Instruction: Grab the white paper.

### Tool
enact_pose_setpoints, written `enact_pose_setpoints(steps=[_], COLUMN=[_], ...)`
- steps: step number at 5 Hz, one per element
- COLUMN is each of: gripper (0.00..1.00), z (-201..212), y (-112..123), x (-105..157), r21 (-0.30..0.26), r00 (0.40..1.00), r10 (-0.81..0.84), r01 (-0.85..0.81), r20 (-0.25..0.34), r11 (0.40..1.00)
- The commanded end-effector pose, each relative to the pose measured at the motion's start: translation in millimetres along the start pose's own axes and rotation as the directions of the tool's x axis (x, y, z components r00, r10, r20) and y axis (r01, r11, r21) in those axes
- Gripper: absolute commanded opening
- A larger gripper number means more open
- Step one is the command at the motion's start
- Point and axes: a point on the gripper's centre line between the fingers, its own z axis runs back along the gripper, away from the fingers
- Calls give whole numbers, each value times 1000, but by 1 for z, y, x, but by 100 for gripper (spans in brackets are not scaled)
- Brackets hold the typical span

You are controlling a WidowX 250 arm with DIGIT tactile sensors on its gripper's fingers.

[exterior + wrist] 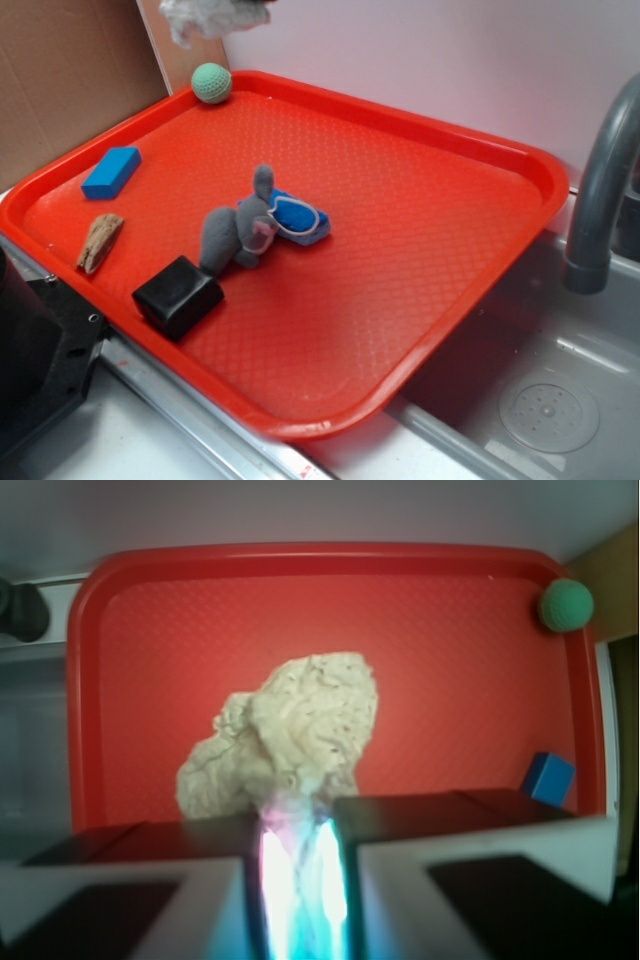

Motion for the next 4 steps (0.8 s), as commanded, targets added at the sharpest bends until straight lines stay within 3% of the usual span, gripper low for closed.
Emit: enact_pose_setpoints(steps=[1, 2, 3, 4], gripper=[0, 0, 0, 0], z=[11, 2, -24, -36], y=[35, 57, 87, 93], x=[12, 14, 17, 16], r21=[-33, -46, -12, 19], r00=[997, 993, 992, 993], r10=[64, 112, 106, 97], r01=[-63, -110, -106, -98], r20=[42, 44, 66, 61], r11=[997, 993, 994, 995])
